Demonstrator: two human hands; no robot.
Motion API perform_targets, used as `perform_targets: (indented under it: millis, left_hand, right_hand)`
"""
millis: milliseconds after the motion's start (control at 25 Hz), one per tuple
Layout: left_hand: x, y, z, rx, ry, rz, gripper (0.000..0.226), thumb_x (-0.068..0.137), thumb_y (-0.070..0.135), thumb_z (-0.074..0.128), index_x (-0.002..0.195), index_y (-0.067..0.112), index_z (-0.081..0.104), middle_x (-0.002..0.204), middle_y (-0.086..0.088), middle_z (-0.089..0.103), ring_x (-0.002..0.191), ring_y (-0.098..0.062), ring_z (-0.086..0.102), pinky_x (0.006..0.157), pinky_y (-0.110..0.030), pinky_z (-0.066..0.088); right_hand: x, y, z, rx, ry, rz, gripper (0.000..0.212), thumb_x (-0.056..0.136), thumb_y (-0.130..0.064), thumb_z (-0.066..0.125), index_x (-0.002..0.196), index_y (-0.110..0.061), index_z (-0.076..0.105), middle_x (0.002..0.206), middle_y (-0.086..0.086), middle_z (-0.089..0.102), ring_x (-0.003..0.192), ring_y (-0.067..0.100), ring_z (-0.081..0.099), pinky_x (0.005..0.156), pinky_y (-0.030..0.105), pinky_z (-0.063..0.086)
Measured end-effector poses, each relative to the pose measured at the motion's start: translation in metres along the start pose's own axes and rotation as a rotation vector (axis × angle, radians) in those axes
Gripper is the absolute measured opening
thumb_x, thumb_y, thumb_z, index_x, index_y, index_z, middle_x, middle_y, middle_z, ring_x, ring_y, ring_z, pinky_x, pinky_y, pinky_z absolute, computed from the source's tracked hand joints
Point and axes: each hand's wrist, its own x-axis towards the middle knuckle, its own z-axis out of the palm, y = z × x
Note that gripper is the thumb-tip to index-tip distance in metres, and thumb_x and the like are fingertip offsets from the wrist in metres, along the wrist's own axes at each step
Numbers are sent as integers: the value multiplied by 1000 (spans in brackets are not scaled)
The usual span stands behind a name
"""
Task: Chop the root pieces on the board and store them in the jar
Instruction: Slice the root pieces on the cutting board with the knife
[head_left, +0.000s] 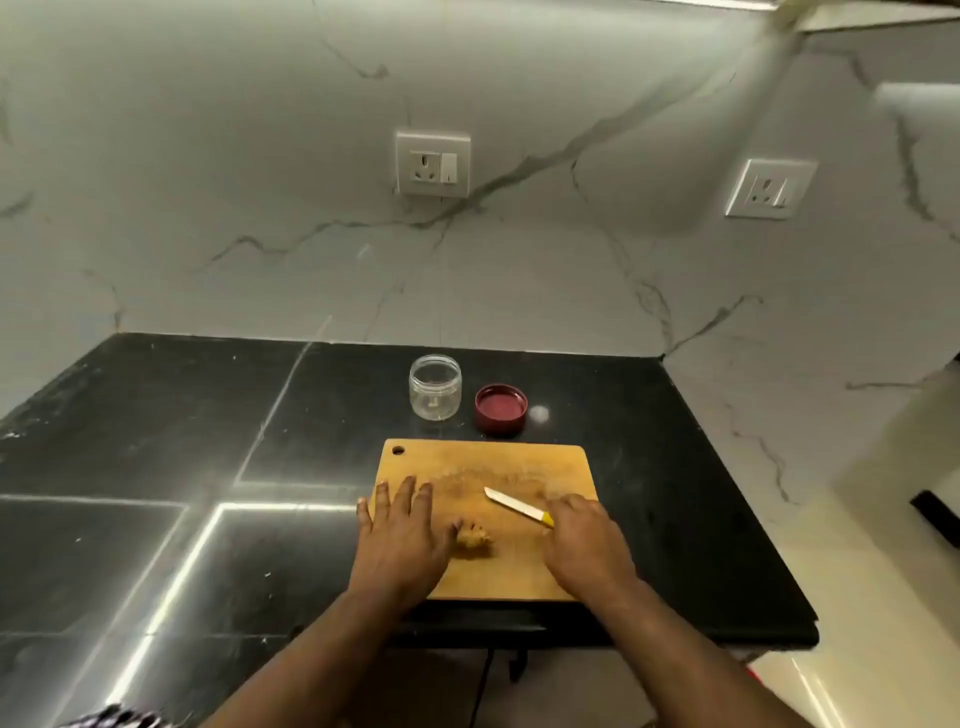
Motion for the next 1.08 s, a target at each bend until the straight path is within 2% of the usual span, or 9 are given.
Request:
perform_targets:
  millis: [120,240,440,560,640,720,800,920,1080]
  left_hand:
    - [0,-9,8,-15,61,27,56,104,54,30,154,29,34,165,2,26,155,-25,7,126,-50,4]
    - [-3,-2,16,-10,84,141,49,102,52,44,147,33,48,150,10,48,146,-17,25,122,-38,24]
    - [6,18,18,-40,60,7,45,99,51,52,140,34,54,139,11,51,131,-16,36,111,-37,33]
    - [11,27,14,-185,7,-42,34,94,41,65,127,33,60,128,8,56,115,-13,49,99,-32,45]
    - [17,34,11,-324,-5,-87,27,90,32,73,115,32,63,118,9,59,104,-10,55,89,-26,49]
    - [26,42,8,-481,-7,-165,28,88,21,77,111,31,63,112,8,61,97,-8,59,82,-22,50]
    - [33,44,7,-581,-3,-212,33,87,10,76,113,27,63,111,4,65,95,-8,63,81,-24,56]
    - [45,48,3,-635,35,-256,40,89,2,70,123,22,63,120,5,65,97,-10,65,77,-28,60]
    - [45,49,0,-443,115,-302,33,94,26,69,126,19,64,111,6,66,90,-4,59,66,-14,43]
  right_hand:
    - [3,15,7,-57,-5,9,32,94,-29,46,122,-27,60,122,-3,58,111,23,51,89,40,48]
    - [10,24,9,-6,-40,-3,33,95,-26,49,126,-30,60,122,-5,60,111,22,52,90,39,48]
    - [21,42,5,216,-84,3,41,89,-27,60,130,-25,59,123,-4,60,112,16,55,94,31,46]
    - [22,55,-4,606,-105,90,34,87,-15,67,121,-19,66,101,-10,65,86,6,60,81,28,53]
    - [21,62,-10,1043,-185,220,34,88,-1,65,120,-13,68,96,-3,69,74,7,62,72,30,57]
    - [17,65,-12,1448,-302,360,33,89,8,60,118,-5,66,103,10,68,76,15,63,68,29,58]
    - [15,68,-15,1648,-377,450,28,91,8,57,116,-3,64,98,17,65,77,22,64,63,30,58]
    - [16,77,-18,1699,-475,467,27,91,5,53,116,-4,59,89,16,66,65,22,61,45,27,45]
    - [22,101,-30,1582,-549,390,25,93,-1,52,117,-2,57,88,18,67,60,19,52,44,25,35]
